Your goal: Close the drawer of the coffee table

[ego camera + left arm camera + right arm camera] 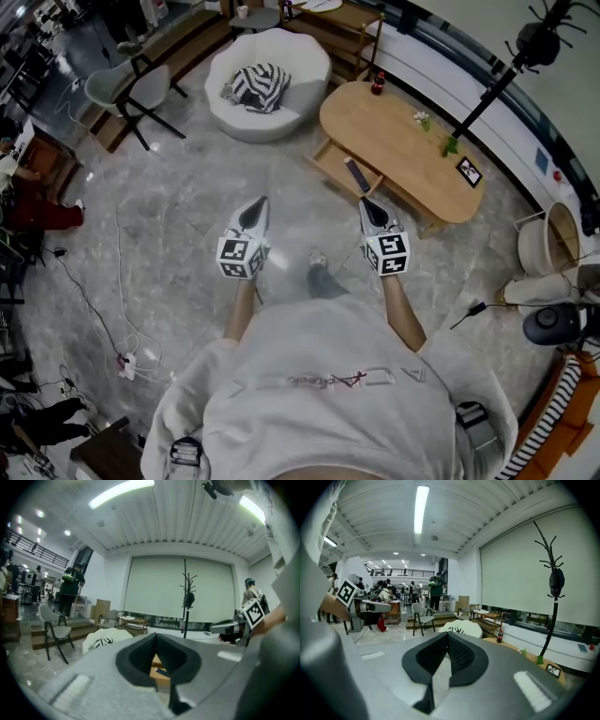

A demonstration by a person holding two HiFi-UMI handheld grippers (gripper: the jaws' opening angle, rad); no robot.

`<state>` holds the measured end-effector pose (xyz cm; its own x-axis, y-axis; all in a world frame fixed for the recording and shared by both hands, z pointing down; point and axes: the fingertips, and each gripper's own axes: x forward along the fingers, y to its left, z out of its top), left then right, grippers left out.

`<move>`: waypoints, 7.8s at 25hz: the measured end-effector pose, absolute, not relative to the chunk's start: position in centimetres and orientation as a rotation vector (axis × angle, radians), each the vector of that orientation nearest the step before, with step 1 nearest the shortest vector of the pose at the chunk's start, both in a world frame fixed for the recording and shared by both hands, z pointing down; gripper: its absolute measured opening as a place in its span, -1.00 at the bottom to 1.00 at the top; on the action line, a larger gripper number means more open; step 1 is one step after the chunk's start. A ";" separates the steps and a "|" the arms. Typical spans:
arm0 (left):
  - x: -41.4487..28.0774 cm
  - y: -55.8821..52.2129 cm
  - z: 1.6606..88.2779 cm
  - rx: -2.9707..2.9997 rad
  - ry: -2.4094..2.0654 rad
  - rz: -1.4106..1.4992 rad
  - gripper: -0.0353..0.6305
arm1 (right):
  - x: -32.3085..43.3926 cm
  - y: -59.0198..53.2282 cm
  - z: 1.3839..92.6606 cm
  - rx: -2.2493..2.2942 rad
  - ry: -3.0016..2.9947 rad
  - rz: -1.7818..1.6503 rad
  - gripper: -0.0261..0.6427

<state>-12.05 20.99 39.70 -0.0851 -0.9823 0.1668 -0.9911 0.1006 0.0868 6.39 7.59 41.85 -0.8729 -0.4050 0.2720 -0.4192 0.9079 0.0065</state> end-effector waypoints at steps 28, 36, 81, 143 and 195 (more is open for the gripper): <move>-25.4 -0.8 40.2 1.951 -2.199 0.096 -0.89 | -8.1 -14.3 42.9 0.539 -2.801 0.087 -0.91; -25.9 -0.8 41.8 1.921 -2.180 0.101 -0.89 | -9.5 -14.7 43.7 0.494 -2.785 0.098 -0.91; -24.0 -30.2 44.6 2.615 -1.166 0.271 -0.89 | -2.8 -26.0 44.9 1.559 -2.322 0.338 -0.91; -29.4 -22.0 91.4 2.338 -1.116 0.663 -0.89 | 0.3 -20.5 90.4 1.413 -2.156 0.672 -0.91; -31.5 -26.4 107.6 2.276 -1.262 0.699 -0.28 | 3.7 -23.5 108.3 1.398 -2.025 0.683 -0.47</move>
